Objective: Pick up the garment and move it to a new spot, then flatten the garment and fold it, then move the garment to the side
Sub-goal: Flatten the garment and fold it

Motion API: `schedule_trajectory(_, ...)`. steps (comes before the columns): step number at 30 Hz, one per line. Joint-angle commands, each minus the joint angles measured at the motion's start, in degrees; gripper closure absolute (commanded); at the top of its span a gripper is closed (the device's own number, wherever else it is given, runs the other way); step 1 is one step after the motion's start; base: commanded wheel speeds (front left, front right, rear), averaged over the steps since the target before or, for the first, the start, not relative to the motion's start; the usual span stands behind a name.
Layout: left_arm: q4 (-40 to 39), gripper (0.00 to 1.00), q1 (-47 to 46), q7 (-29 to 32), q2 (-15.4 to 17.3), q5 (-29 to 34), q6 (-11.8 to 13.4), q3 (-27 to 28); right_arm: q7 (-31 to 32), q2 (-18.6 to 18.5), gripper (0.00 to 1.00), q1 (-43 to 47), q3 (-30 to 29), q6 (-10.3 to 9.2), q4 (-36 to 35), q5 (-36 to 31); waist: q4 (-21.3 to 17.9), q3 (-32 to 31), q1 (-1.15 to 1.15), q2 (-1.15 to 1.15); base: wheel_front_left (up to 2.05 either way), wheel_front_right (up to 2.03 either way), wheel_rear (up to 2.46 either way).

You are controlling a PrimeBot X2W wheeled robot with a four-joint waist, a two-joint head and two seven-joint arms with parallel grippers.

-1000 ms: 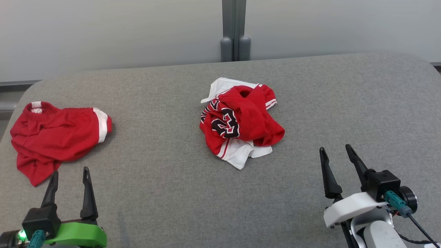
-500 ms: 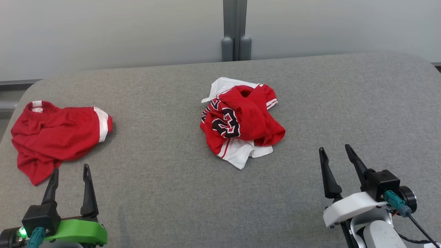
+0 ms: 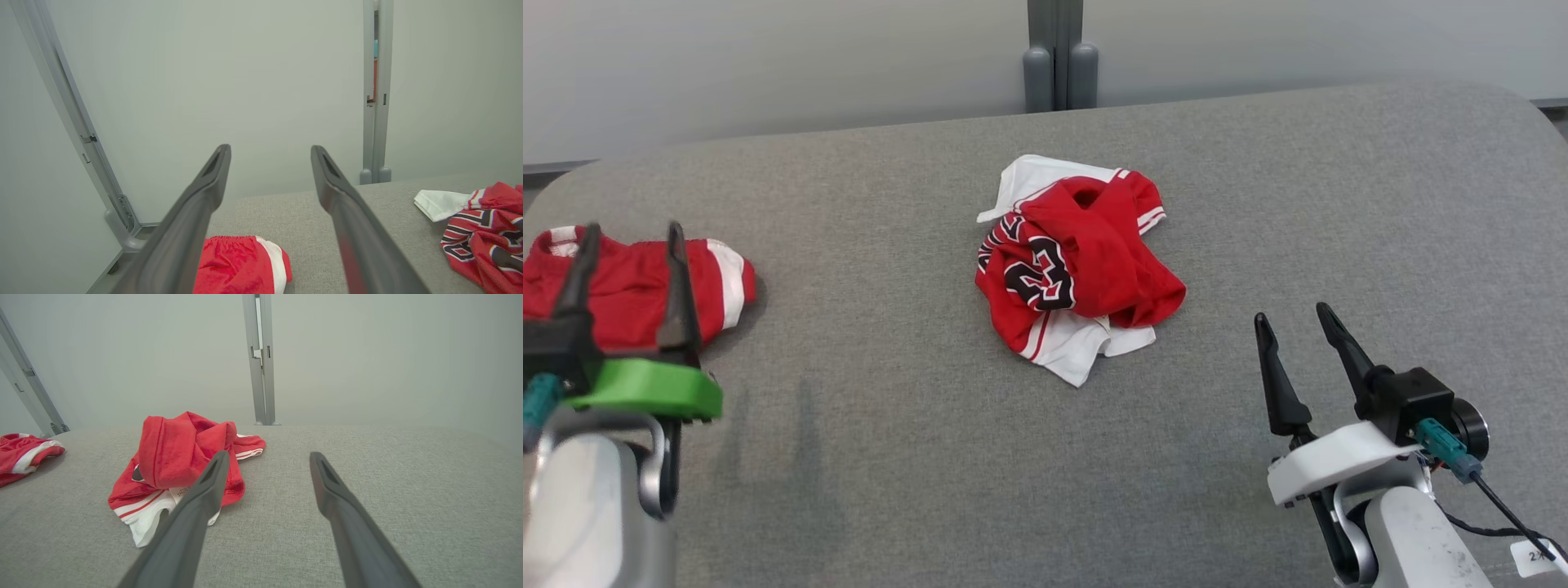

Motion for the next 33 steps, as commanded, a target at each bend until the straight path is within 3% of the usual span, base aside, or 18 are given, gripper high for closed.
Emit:
schedule_trajectory(1,1.2,0.0,-4.1,0.1,1.5,-0.5,-0.4,-0.5,-0.2,-0.1,0.0,-1.2,0.5,-0.02,-0.3,0.5,-2.5,2.8,0.0,0.0,0.0,0.0,0.0)
schedule_trajectory(7,6.3,0.0,-18.4,3.4,7.8,-2.8,-0.8,-4.8,-0.2,-0.1,0.0,-4.3,1.8,-0.02,-1.4,2.2,-7.5,8.2,0.0,0.0,0.0,0.0,0.0)
schedule_trajectory(16,11.8,0.0,-35.7,12.3,16.9,-15.0,-0.8,-21.5,-0.2,-0.1,0.0,-7.2,3.3,-0.02,-3.0,5.0,-14.5,15.3,0.0,0.0,0.0,0.0,0.0)
schedule_trajectory(22,16.0,0.0,-42.9,17.4,19.1,-21.9,-0.8,-32.8,-0.2,-0.1,0.0,-8.8,3.9,-0.02,-3.7,6.2,-17.3,18.7,0.0,0.0,0.0,0.0,0.0)
schedule_trajectory(33,23.9,0.0,-48.4,29.9,18.2,-36.9,-0.8,-48.1,-0.2,-0.1,0.0,-11.2,5.7,-0.02,-4.9,7.6,-19.8,22.8,0.0,0.0,0.0,0.0,0.0)
